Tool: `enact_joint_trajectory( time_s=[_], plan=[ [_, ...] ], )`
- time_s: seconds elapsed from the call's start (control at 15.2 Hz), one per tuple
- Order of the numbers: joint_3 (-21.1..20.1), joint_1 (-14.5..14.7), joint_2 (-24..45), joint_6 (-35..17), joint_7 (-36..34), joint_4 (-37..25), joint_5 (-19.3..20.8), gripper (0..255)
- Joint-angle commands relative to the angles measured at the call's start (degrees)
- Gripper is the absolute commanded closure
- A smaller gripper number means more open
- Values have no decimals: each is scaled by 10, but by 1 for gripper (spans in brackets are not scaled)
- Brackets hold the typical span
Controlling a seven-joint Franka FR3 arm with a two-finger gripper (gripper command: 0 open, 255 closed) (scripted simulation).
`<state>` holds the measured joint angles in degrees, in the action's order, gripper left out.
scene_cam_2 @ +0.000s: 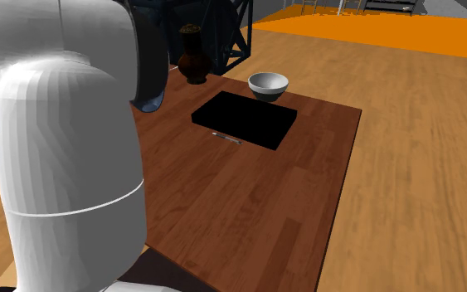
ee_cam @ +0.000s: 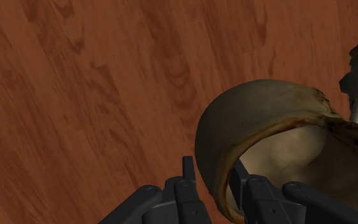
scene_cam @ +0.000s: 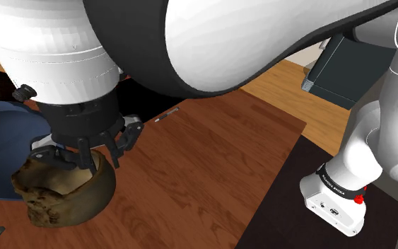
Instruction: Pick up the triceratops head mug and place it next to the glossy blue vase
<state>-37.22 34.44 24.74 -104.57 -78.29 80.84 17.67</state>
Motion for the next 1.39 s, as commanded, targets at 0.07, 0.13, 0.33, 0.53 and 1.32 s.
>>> enact_joint_trajectory(
  time_s=[0.07, 0.13, 0.33, 0.53, 1.32],
  plan=[
    [1, -3, 1, -24, -3, 22, 2, 255],
    [2, -4, 2, -31, -4, 29, 3, 255],
    [3, -6, 5, -52, -7, 49, 6, 255],
    [6, -7, 9, -73, -11, 66, 10, 255],
    [18, -5, 36, -150, -29, 122, 33, 255]
  ],
)
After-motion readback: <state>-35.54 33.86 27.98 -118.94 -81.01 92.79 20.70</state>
